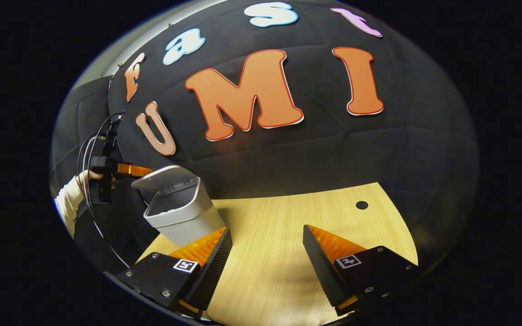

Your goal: Press the lid of the desktop garbage bin to open it, pick up the crumpled paper on the desktop and throw it into the bin, then pick up the pop can on the desktop and drop it into the bin, and finally close the garbage bin lid.

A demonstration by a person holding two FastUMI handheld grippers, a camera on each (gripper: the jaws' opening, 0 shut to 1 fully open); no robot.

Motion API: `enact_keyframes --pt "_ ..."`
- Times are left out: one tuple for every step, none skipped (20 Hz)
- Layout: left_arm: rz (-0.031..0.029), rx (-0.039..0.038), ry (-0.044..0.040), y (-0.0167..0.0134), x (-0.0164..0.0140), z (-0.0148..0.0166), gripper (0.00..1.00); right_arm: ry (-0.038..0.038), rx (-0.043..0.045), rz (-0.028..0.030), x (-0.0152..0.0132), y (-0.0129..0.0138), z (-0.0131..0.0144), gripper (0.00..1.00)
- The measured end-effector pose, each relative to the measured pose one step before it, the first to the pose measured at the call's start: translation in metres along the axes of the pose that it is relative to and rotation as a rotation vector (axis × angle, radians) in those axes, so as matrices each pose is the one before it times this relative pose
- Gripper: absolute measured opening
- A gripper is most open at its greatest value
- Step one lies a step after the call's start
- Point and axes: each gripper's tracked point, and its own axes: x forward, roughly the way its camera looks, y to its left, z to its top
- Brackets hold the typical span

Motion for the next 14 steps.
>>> enact_keyframes --pt "-0.00144 0.00472 0.00705 -0.00339 0.00298 -0.00741 0.97 0.0029 -0.00029 0.00121 -0.00062 -0.00113 -0.00125 0.94" --pt "-0.00016 0.00779 0.01222 -0.00007 -0.00168 -0.01025 0.97 0.00281 0.0001 0.00104 -0.00067 -0.00087 -0.00105 0.94" --pt "-0.00211 0.00976 0.00876 -0.00138 0.00107 -0.00695 0.97 0.00216 -0.00002 0.00125 -0.00089 -0.00058 -0.00042 0.94" --pt "-0.00272 0.00728 0.00921 -0.00222 0.00254 -0.00524 0.97 -0.00005 0.00062 0.00081 -0.00067 -0.00084 -0.00081 0.94" --pt "-0.0052 0.00955 0.01048 -0.00354 0.00245 -0.00528 0.97 0.00145 0.00089 0.00078 -0.00034 -0.00001 -0.00068 0.94" --pt "-0.00176 0.00762 0.00484 -0.00247 0.00221 -0.006 0.97 0.00271 0.00107 0.00105 -0.00044 -0.00048 -0.0012 0.94" --pt "-0.00189 0.0035 0.00543 -0.00331 0.00087 -0.00465 0.97 0.00539 0.00112 -0.00009 0.00092 -0.00083 -0.00201 0.94" --pt "-0.00218 0.00117 0.00502 -0.00132 -0.0001 -0.00603 0.97 0.00464 0.00118 -0.00008 -0.00026 -0.00085 -0.00232 0.94" --pt "-0.00491 0.00054 -0.00344 -0.00239 0.00087 -0.00289 0.97 0.00329 0.00118 0.0002 0.00048 -0.00013 -0.00056 0.94" --pt "-0.00824 0.0049 0.00172 -0.00394 0.00071 -0.00319 0.97 0.00281 0.0006 0.00091 -0.00113 0.0001 -0.00116 0.94" --pt "0.00305 0.00816 0.00816 -0.00051 0.00243 -0.00483 0.97 0.00188 -0.00001 0.00082 0.00015 -0.00014 -0.00044 0.94" --pt "0.00135 0.00819 0.01528 -0.00027 0.00327 -0.00557 0.97 0.00213 0.00039 0.00013 0.00032 -0.00047 -0.00097 0.94" --pt "0.00753 0.00565 0.02727 -0.00006 0.00231 -0.00778 0.97 0.00113 0.00172 0.00166 0.00003 0.00062 -0.0001 0.94" --pt "0.00525 -0.00823 0.02205 -0.00029 -0.00102 -0.0025 0.97 0.00106 0.00027 -0.00115 -0.00057 -0.00047 -0.00027 0.94"
